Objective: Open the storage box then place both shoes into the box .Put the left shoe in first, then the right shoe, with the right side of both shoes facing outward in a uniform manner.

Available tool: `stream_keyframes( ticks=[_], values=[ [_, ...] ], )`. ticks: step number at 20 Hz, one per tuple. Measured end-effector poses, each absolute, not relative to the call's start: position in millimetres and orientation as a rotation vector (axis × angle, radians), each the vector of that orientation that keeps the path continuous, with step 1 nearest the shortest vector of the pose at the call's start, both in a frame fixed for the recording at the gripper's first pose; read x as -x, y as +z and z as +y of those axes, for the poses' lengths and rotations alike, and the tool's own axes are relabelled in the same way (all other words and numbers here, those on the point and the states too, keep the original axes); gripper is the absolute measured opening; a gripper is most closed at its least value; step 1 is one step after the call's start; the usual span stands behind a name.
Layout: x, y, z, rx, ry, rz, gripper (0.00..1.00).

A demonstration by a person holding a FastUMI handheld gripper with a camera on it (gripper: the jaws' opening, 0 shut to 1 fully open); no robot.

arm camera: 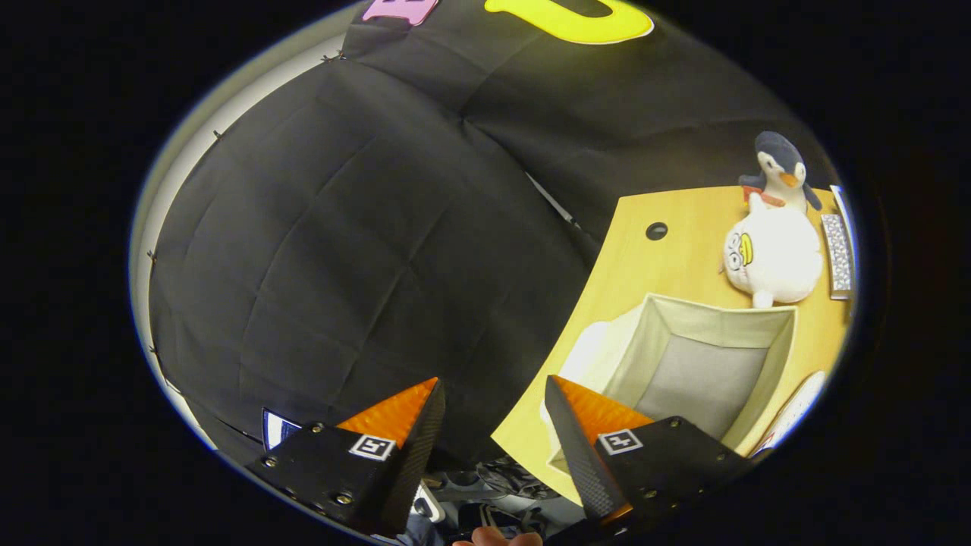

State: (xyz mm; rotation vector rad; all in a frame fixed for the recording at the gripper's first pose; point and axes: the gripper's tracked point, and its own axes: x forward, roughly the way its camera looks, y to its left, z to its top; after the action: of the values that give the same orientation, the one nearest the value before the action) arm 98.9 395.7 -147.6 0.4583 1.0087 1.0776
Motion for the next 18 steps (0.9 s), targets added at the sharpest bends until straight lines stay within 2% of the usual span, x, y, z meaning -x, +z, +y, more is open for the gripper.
stream_keyframes(
  ticks=[2,11,18],
  values=[
    [-108.8,-156.6,375.7,-0.415,1.044,0.978,0.97],
    [-134.1,-187.4,278.0,-0.370,0.856,0.948,0.97],
    [-149.0,-224.5,201.0,-0.376,0.695,0.992,0.97]
  ],
)
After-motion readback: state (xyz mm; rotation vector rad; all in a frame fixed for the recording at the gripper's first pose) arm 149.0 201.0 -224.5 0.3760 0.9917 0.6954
